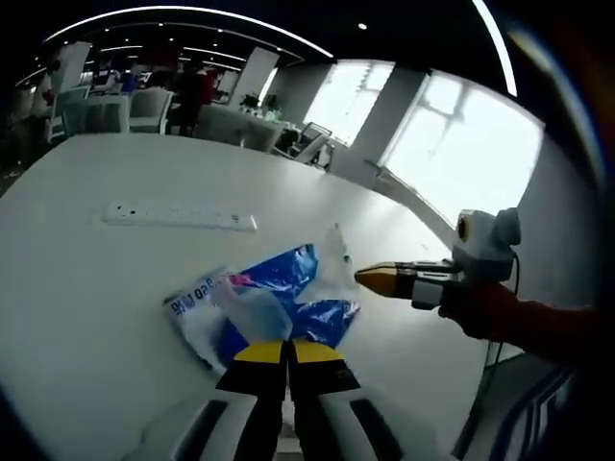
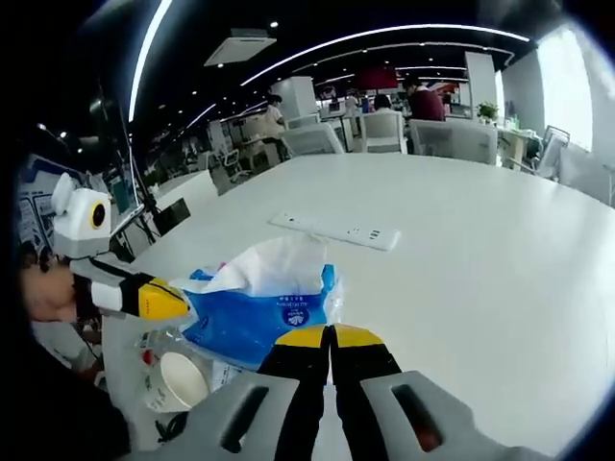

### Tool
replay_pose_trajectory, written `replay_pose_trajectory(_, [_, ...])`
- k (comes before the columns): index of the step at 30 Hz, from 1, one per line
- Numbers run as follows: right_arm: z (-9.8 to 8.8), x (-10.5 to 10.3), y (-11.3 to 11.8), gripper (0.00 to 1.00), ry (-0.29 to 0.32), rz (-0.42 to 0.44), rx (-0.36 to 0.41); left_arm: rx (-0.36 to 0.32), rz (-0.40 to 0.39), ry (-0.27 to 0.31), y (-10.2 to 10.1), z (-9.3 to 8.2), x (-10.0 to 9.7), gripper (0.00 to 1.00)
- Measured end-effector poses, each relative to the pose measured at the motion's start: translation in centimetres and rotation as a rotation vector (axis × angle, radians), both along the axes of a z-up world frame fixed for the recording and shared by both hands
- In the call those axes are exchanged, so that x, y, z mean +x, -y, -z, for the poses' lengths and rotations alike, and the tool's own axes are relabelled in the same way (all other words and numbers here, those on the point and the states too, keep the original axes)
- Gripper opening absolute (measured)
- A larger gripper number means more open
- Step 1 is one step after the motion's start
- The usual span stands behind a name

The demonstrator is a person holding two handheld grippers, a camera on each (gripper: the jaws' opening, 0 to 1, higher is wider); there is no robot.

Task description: Arrange the tabletop items into an orderly group along one side of the table until the central work area is clear of visible clutter.

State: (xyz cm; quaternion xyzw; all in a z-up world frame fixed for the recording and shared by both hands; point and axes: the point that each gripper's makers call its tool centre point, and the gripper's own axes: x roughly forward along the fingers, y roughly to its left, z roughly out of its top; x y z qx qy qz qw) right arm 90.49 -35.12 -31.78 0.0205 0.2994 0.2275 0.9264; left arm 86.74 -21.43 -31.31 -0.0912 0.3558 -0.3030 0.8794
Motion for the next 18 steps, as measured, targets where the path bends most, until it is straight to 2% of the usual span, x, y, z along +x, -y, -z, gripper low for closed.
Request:
replay_pose_trajectory(14, [0.1, -2.0, 5.7, 0.0, 0.014, 0.15, -0.003, 0.019, 0.155, -0.007, 5.0, 0.4, -0.2, 0.0])
replay_pose_trajectory(18, [0.1, -2.6, 6.6, 0.0, 0.017, 0.189, -0.004, 0.028, 0.193, -0.003, 6.4, 0.6, -0.2, 0.0])
